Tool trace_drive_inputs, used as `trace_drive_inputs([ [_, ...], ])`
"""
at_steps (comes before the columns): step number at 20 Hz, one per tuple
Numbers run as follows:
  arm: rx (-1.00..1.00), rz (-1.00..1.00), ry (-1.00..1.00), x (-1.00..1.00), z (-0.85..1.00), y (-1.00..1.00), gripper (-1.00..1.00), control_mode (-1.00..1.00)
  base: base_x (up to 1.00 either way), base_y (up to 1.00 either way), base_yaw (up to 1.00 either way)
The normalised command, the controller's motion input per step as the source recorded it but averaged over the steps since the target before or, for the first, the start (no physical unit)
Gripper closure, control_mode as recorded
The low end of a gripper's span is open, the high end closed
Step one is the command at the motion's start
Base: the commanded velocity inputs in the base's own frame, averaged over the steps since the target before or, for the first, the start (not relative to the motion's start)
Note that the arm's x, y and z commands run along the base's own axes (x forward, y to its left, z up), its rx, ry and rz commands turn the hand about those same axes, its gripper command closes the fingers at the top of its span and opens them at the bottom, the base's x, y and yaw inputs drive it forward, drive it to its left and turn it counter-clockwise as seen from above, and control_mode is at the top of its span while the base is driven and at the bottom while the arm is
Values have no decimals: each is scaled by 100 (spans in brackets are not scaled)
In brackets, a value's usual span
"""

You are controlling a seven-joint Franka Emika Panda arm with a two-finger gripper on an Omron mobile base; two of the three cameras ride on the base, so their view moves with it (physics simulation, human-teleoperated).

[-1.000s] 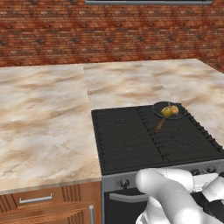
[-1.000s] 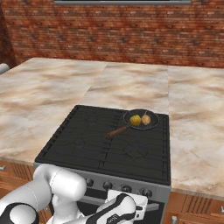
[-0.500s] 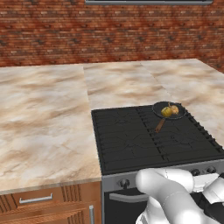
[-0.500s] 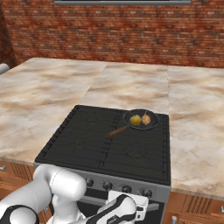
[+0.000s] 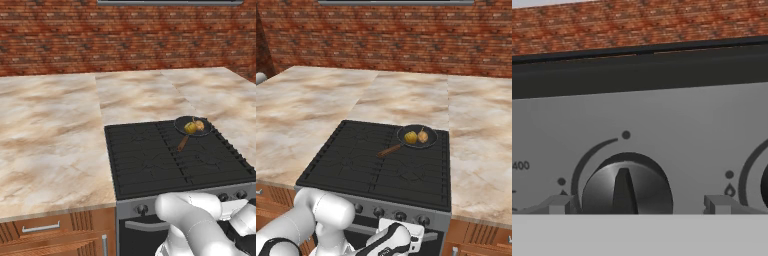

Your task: Put the onion and squash in the pan. Then turn on the rear right burner and set the heat to medium.

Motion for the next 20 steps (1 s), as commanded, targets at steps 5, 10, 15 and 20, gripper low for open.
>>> trace_drive_inputs([
  [5,0,0,0,0,0,0,-100,-100,0,0,0],
  [10,0,0,0,0,0,0,100,-100,0,0,0],
  [15,0,0,0,0,0,0,100,-100,0,0,0],
  [20,0,0,0,0,0,0,100,-100,0,0,0],
])
